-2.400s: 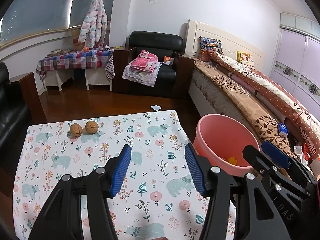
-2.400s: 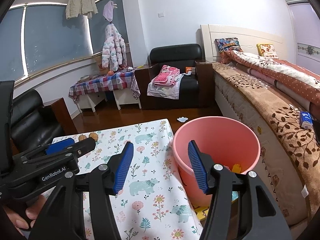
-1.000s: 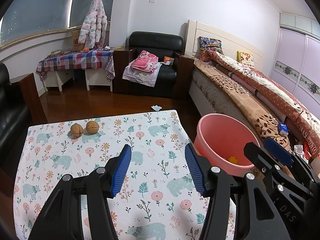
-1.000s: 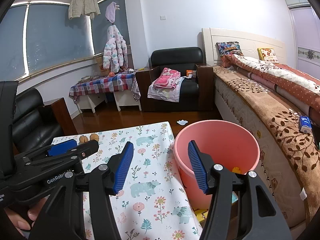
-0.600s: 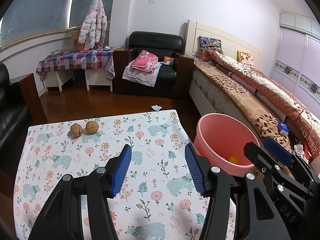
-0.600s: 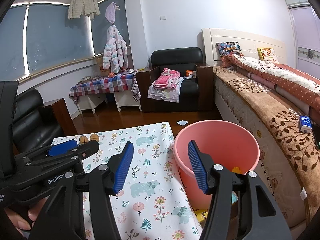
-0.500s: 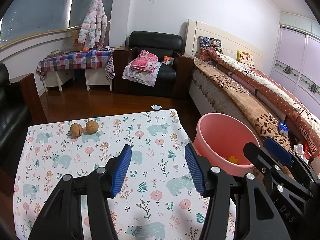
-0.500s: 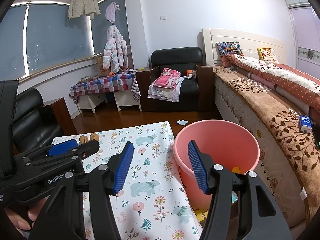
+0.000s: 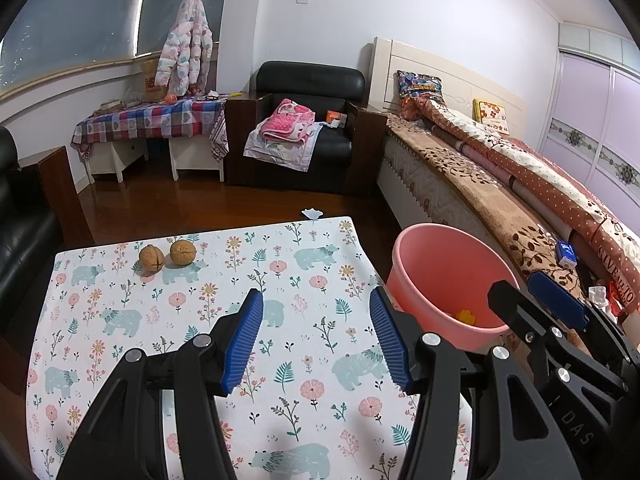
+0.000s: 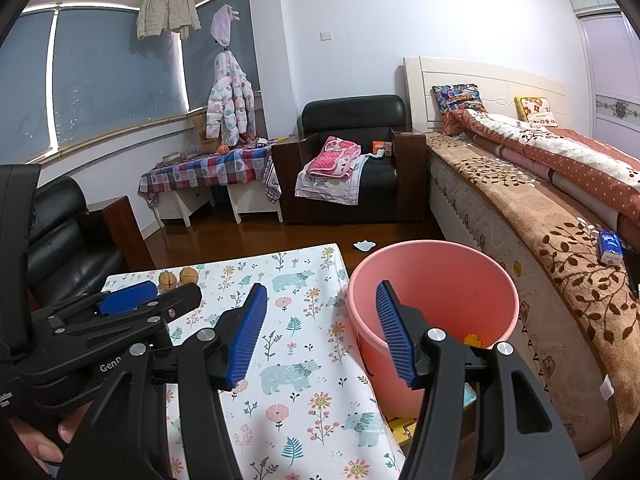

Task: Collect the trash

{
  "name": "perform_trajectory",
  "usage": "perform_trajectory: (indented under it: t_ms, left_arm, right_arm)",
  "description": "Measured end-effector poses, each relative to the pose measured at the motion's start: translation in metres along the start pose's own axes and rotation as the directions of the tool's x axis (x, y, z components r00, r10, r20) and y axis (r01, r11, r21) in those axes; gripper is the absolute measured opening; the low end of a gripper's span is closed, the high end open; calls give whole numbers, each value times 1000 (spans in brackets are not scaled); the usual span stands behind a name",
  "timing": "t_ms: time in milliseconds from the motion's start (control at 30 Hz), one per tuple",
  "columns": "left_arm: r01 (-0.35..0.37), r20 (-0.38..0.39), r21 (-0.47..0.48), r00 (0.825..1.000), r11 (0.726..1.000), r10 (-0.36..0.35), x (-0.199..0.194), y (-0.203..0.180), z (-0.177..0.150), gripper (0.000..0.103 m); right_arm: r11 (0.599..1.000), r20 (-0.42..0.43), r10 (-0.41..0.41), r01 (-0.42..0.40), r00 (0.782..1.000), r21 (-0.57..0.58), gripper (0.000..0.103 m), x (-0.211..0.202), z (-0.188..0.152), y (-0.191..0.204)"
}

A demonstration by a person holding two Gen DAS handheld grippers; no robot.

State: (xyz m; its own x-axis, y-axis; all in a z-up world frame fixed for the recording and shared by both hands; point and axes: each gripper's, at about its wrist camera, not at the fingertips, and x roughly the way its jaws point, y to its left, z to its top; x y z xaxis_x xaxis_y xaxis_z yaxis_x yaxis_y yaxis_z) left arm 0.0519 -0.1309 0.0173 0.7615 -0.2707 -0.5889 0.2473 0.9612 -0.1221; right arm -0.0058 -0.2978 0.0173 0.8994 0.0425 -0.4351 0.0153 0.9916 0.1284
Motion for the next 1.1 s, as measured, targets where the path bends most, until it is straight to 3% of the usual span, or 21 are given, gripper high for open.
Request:
perform_trajectory:
  t_ms: [1100]
  left_arm:
    - [-1, -6, 0, 1000, 1000, 1, 1, -1, -2, 55]
  right_arm:
    - [1000, -15, 15, -15, 1000, -6, 57, 6, -7, 1]
